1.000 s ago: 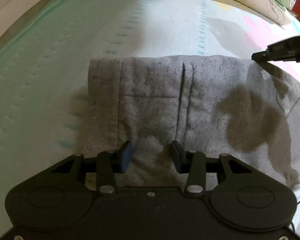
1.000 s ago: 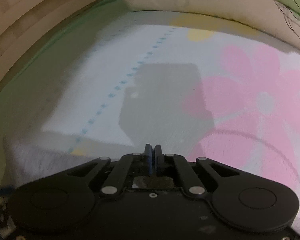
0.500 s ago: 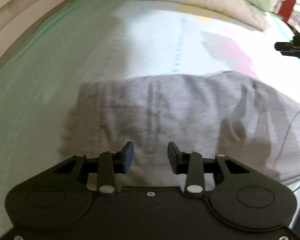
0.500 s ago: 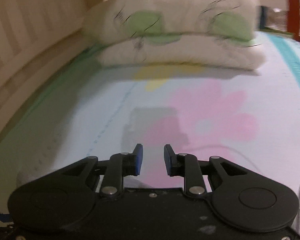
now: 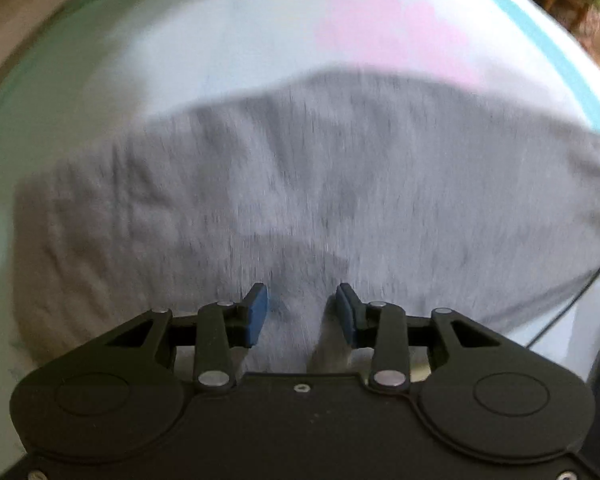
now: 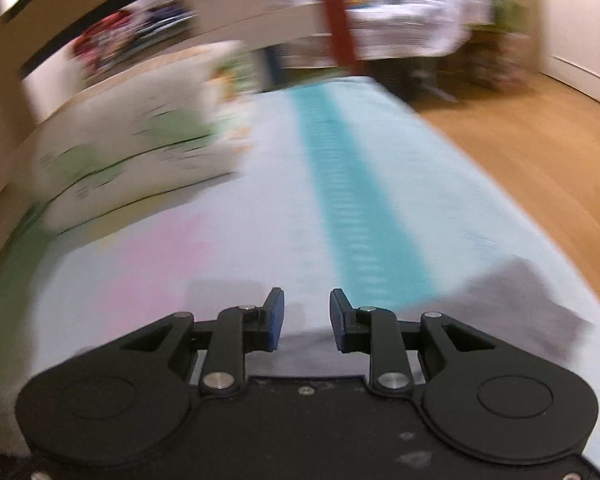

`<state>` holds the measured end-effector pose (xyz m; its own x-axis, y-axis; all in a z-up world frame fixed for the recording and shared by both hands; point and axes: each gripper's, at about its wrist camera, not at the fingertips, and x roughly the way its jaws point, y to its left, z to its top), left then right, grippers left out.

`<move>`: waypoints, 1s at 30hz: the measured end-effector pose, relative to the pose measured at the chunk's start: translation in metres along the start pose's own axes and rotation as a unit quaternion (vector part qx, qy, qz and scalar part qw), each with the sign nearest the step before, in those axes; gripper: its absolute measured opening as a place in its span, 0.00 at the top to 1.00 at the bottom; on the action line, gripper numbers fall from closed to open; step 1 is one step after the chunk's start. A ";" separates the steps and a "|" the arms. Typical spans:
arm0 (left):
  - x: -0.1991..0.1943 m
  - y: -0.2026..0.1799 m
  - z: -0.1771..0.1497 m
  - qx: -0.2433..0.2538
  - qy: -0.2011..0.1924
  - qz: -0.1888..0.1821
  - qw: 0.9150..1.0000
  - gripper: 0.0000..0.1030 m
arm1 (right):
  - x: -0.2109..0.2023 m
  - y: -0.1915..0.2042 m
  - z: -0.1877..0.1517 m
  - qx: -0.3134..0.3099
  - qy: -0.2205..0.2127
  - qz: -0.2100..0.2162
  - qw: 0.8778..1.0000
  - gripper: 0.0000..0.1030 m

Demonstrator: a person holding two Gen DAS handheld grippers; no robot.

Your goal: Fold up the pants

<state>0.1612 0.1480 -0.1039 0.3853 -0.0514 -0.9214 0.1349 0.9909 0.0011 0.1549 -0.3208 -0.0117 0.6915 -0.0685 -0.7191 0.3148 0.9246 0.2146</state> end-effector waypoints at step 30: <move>0.006 -0.199 0.110 0.099 -0.065 -0.109 0.987 0.55 | 0.069 -0.139 -0.016 0.015 0.035 -0.053 0.998 0.70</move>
<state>0.2372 -0.0628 -0.0670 0.4396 -0.2900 -0.8501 0.3980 0.9113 -0.1051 0.1487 -0.4481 -0.1017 0.6069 -0.1376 -0.7828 0.4035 0.9019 0.1543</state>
